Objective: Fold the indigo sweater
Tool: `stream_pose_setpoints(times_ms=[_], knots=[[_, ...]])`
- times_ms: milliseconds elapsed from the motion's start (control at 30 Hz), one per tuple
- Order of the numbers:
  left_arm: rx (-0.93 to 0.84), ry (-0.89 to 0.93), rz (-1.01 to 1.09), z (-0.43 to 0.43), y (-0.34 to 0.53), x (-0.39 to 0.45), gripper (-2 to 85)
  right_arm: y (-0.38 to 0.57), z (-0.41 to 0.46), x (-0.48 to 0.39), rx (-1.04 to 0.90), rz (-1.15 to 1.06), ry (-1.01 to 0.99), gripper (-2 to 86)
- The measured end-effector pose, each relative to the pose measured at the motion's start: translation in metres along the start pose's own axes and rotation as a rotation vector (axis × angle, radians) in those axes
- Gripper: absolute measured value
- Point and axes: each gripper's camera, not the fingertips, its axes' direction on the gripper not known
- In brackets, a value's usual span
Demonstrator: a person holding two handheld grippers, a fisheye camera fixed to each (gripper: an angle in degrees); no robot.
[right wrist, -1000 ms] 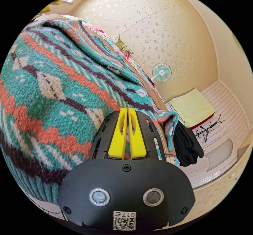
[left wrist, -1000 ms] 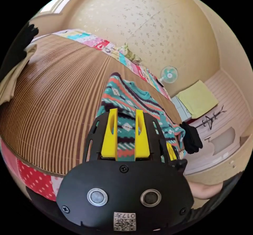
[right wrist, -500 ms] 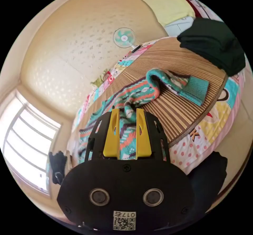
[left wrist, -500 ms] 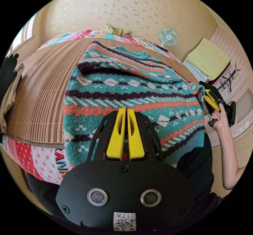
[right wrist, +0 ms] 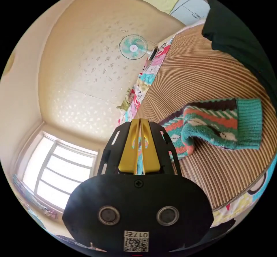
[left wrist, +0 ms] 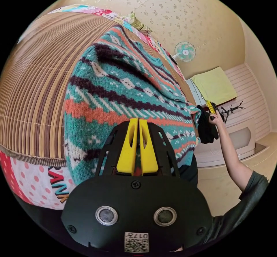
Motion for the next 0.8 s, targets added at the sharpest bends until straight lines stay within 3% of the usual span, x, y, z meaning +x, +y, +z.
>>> stream_pose_setpoints(times_ms=[200,367,500,600,700,767,800], knots=[[-0.032,0.001,0.042,0.006,-0.007,0.006,-1.0,0.037,0.001,0.054,-0.109,0.159,-0.102,10.0],[-0.044,-0.068,0.072,0.013,-0.01,0.026,-1.0,0.061,-0.018,0.118,-0.072,0.244,0.0,12.4],[-0.052,-0.166,0.095,0.024,-0.013,0.052,-1.0,0.023,-0.012,0.104,-0.047,0.232,-0.078,13.4],[-0.06,-0.251,0.142,0.034,-0.015,0.075,-1.0,-0.007,-0.004,0.061,0.012,0.173,-0.091,9.4],[-0.011,-0.299,0.169,0.04,-0.007,0.09,-1.0,-0.008,0.023,-0.048,-0.071,-0.256,-0.227,5.3],[0.023,-0.314,0.174,0.042,0.0,0.097,-1.0,0.052,0.056,-0.145,-0.21,-0.63,-0.327,5.8],[0.031,-0.324,0.175,0.044,0.002,0.101,-1.0,0.073,0.067,-0.162,-0.236,-0.678,-0.332,6.2]])
